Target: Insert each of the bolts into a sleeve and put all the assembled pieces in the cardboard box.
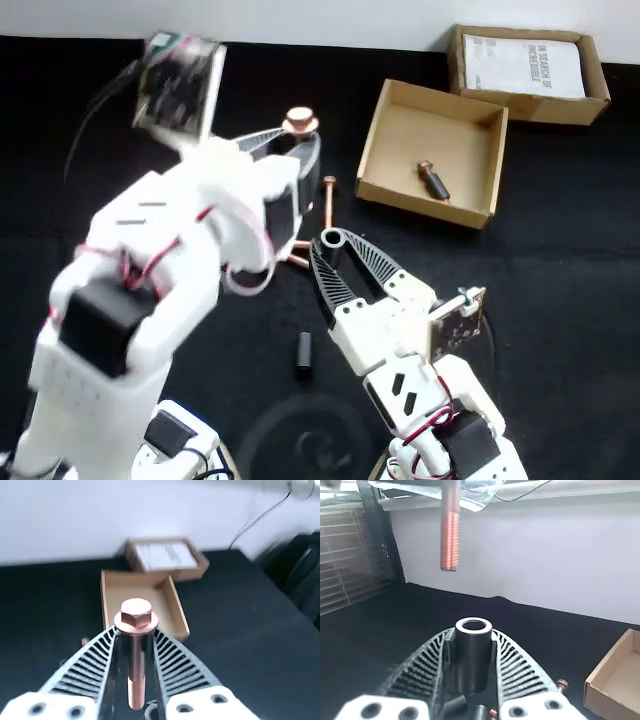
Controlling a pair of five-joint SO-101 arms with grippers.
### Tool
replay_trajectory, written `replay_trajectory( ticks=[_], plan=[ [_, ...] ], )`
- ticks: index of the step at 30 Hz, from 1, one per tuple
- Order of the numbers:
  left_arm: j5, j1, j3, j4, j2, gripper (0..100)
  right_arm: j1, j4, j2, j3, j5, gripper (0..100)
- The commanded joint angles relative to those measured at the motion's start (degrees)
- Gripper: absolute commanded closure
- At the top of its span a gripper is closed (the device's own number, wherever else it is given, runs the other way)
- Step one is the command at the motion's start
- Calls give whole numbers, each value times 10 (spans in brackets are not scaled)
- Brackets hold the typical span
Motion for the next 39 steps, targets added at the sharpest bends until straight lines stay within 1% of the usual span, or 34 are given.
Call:
replay_trajectory(
  ticks=[1,4,6,9,15,22,24,27,32,39],
  plan=[
    [-25,8,165,-121,-118,992,8,-15,-3,-2,-4,991],
    [-25,8,255,-182,-184,992,8,-15,-1,-2,-4,991],
    [-24,9,280,-194,-198,992,7,-15,0,-2,-4,991],
    [-24,10,284,-196,-198,992,6,-15,0,13,-4,991],
    [-24,37,285,-205,-198,992,6,-17,-4,73,-4,991],
    [-24,40,288,-205,-197,992,6,-18,-3,81,-4,991],
    [-24,42,302,-207,-196,992,5,-19,-1,80,-4,991],
    [-25,64,342,-208,-197,992,1,-29,-1,77,-4,991],
    [-26,71,394,-277,-197,992,-1,-38,-1,76,-3,991],
    [-27,70,395,-282,-197,992,-1,-36,-1,76,-3,991]
  ],
)
